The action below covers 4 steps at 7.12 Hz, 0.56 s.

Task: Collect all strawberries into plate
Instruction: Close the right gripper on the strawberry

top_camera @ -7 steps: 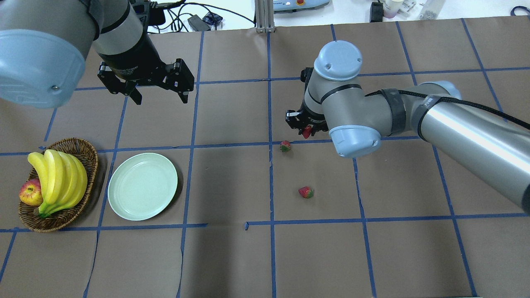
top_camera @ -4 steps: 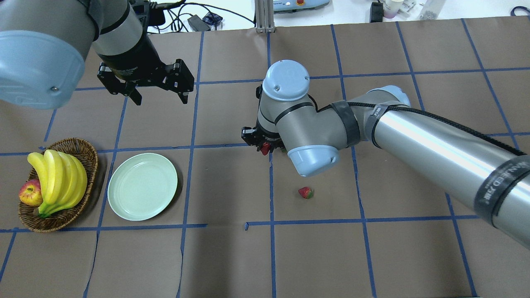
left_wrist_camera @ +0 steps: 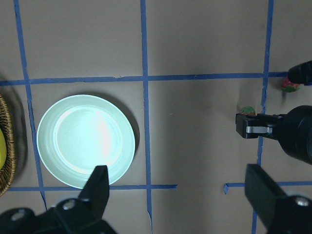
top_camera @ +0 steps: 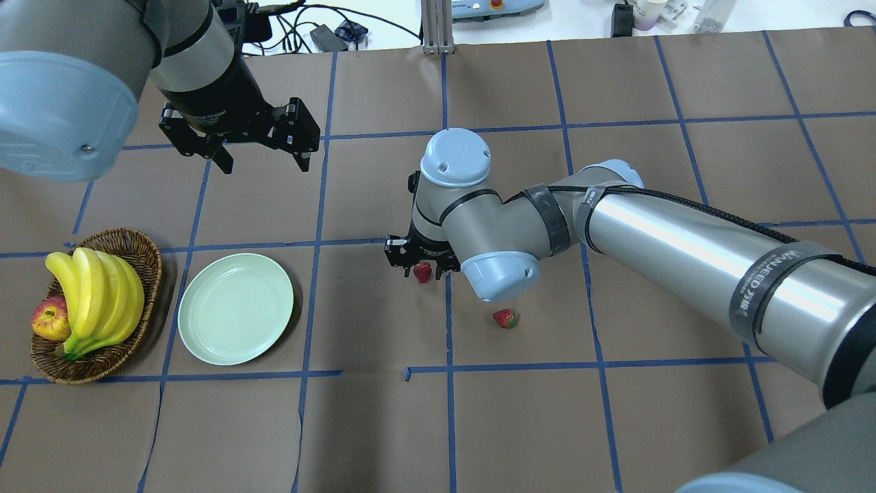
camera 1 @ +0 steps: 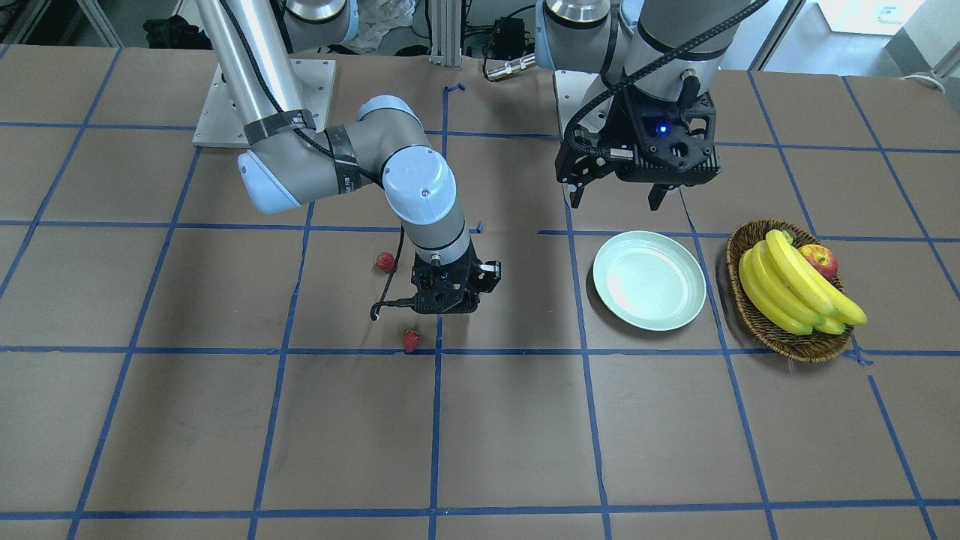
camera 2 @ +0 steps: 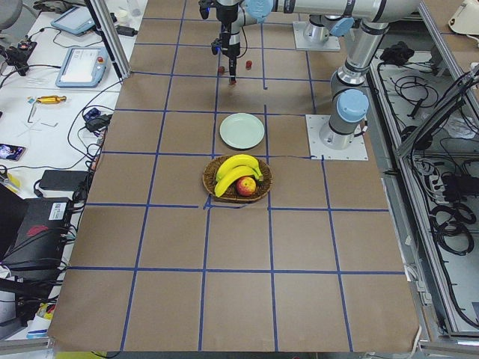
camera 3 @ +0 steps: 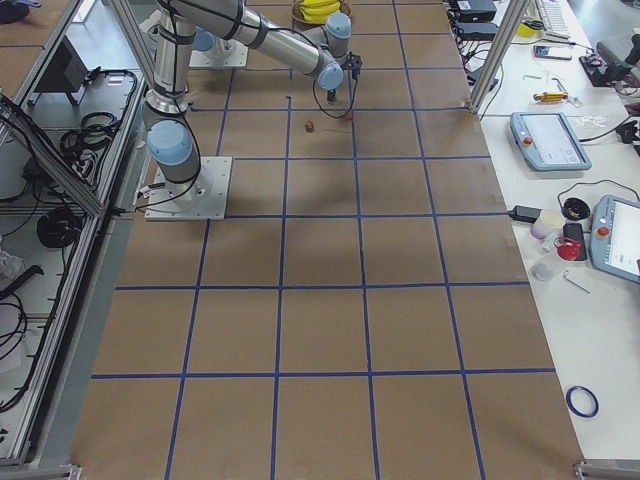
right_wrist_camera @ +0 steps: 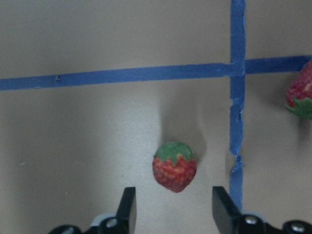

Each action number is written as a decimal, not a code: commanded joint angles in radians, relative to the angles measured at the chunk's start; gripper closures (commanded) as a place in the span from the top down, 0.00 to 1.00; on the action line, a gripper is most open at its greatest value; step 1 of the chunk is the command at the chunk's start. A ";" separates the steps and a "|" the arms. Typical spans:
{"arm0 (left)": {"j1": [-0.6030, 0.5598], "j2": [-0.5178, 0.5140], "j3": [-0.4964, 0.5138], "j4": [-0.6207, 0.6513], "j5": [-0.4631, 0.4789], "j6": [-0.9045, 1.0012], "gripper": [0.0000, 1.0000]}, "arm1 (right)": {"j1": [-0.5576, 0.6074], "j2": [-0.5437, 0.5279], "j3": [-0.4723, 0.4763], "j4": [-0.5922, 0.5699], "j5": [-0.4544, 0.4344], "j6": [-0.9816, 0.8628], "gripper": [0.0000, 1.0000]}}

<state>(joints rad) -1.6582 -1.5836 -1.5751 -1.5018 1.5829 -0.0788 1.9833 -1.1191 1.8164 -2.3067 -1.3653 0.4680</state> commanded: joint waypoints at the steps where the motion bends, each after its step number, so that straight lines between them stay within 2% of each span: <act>1: 0.000 0.002 0.001 0.000 0.002 0.001 1.00 | -0.003 -0.010 -0.005 0.007 -0.018 0.000 1.00; 3: 0.000 0.004 0.000 -0.002 0.002 0.001 1.00 | -0.004 -0.033 -0.015 0.030 -0.188 -0.034 1.00; 4: 0.000 0.001 0.000 -0.002 0.002 0.001 1.00 | -0.012 -0.036 -0.034 0.038 -0.222 -0.098 1.00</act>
<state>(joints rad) -1.6582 -1.5813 -1.5752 -1.5028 1.5845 -0.0782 1.9772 -1.1482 1.7991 -2.2819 -1.5242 0.4274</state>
